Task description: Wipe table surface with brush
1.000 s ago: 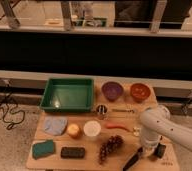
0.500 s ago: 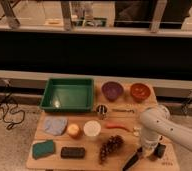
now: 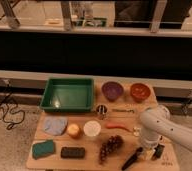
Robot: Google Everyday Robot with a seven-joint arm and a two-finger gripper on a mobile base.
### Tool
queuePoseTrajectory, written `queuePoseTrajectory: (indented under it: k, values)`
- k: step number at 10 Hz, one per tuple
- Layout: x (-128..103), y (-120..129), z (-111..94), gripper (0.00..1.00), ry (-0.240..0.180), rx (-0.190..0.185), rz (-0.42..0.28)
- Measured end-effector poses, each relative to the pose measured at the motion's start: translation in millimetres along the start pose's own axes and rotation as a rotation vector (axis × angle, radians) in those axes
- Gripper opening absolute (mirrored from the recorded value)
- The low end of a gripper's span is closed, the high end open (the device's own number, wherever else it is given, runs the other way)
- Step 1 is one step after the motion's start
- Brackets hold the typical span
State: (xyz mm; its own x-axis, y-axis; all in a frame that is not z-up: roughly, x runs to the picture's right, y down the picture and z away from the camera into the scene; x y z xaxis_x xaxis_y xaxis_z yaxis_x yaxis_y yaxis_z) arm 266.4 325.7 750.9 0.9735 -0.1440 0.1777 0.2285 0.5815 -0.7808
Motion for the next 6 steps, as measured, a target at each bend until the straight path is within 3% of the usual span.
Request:
queuePoseTrajectory:
  k: [6]
  values:
    - [-0.1,-0.1,0.0,0.80,0.001,0.000,-0.001]
